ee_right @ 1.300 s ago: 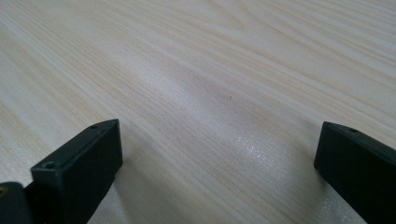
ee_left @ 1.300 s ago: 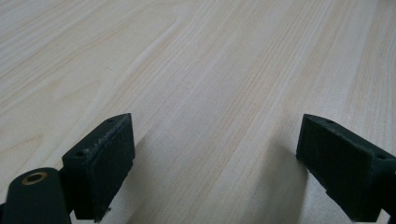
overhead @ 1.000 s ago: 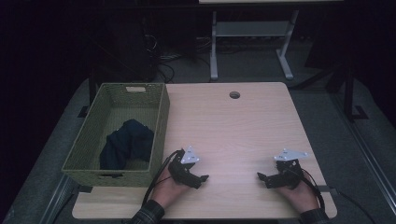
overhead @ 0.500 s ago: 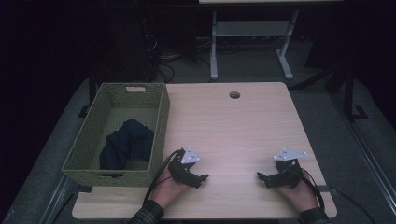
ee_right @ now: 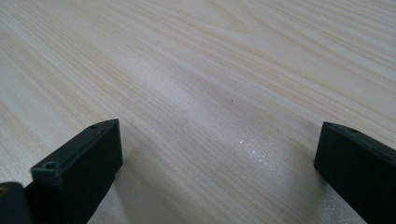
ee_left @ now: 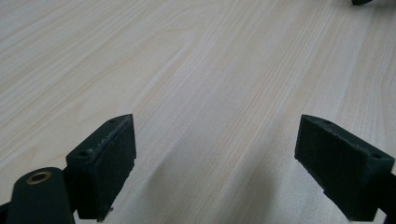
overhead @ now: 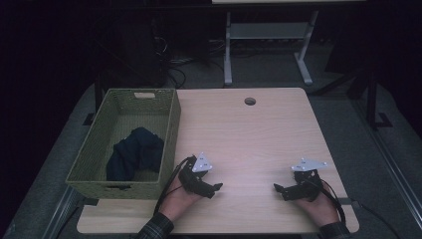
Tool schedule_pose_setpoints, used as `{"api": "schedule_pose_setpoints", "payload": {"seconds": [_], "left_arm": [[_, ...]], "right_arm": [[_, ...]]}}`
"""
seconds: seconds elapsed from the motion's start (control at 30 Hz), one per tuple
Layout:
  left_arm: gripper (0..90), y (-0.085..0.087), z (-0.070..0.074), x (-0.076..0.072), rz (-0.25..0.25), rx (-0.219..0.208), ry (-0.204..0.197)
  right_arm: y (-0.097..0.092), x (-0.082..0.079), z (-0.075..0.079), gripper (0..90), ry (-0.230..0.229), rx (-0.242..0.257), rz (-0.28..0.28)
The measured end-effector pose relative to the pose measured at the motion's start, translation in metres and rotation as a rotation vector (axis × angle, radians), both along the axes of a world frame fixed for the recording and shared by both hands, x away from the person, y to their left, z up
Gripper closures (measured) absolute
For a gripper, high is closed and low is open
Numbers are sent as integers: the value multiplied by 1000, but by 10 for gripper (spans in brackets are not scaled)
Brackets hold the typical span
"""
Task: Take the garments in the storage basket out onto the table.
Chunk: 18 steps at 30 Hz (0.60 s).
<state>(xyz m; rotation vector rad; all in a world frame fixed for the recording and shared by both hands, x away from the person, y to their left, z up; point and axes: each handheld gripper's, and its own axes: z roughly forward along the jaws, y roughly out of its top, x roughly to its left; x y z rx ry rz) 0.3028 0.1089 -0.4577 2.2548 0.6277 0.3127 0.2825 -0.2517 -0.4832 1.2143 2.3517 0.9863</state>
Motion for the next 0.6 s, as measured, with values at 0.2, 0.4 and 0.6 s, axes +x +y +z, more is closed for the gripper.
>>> {"api": "schedule_pose_setpoints", "payload": {"seconds": [0.2, 0.4, 0.6], "left_arm": [[123, 2, 6, 0, -3, -22, 2], [123, 1, 10, -2, -2, -22, 5], [123, -2, 19, -2, -2, -22, -4]], "right_arm": [[0, 0, 0, 6, 0, 0, 0], [0, 0, 0, 6, 0, 0, 0], [0, 0, 0, 6, 0, 0, -1]]}}
